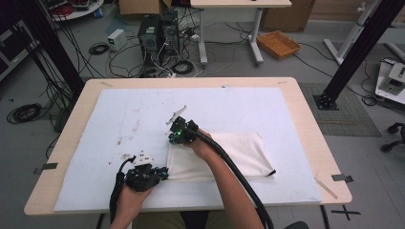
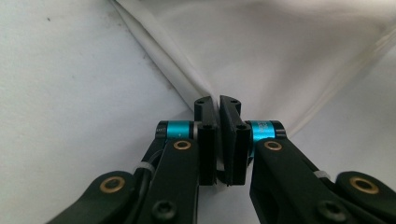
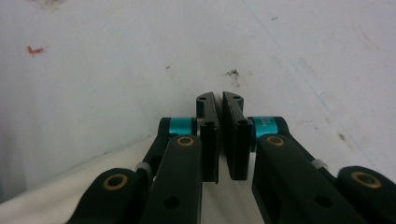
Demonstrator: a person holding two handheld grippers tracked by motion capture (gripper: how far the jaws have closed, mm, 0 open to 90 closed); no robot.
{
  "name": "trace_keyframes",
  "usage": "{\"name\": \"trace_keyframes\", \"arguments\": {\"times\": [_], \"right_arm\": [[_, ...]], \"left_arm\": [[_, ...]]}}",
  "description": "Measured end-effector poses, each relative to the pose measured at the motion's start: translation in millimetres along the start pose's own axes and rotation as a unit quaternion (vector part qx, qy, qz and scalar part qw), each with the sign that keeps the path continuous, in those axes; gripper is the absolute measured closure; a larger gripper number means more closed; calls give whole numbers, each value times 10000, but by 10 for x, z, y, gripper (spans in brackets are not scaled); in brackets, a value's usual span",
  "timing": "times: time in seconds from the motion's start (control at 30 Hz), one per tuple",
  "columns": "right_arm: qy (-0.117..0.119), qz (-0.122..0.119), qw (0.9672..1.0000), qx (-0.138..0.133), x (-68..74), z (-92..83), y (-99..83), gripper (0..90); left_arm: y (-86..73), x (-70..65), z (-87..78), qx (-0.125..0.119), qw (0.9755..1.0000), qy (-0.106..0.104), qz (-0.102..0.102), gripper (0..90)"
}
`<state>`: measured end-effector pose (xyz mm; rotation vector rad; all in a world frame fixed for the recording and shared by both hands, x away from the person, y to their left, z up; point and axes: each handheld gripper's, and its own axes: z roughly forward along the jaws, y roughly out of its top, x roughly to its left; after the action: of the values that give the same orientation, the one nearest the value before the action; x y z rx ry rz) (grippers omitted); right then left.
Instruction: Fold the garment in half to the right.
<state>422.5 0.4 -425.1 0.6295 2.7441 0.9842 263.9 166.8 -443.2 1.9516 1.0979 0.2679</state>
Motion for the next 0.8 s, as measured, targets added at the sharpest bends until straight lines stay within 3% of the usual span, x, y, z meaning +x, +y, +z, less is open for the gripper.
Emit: {"name": "trace_keyframes", "arguments": {"times": [0.07,0.13,0.2,0.23,0.27,0.3,0.4,0.6,0.8], "right_arm": [[20,36,9999,-137,-17,-60,-2,867],[22,26,9996,-290,-25,-132,-5,869],[25,9,9990,-443,-26,-218,-12,869],[25,9,9990,-443,-26,-218,-12,869],[46,15,9986,-534,-28,-266,-19,869],[59,35,9973,-724,-35,-363,-38,869],[-7,-3,9957,-926,-59,-526,-82,870],[-150,114,9920,-1251,-162,-841,-211,871],[-318,272,9884,-1459,-291,-1053,-398,871]], "left_arm": [[15,-7,-33,-162,9998,-68,9,856],[35,-17,-62,-338,9990,-271,-55,857],[72,-32,-96,-579,9964,-606,-137,857],[72,-32,-96,-579,9964,-606,-137,857],[132,-72,-117,-750,9937,-816,-165,857],[165,-97,-120,-809,9929,-864,-137,857],[257,-178,-107,-868,9915,-969,25,857],[481,-354,-3,-975,9873,-1248,120,857],[713,-533,128,-901,9858,-1384,296,857]]}}
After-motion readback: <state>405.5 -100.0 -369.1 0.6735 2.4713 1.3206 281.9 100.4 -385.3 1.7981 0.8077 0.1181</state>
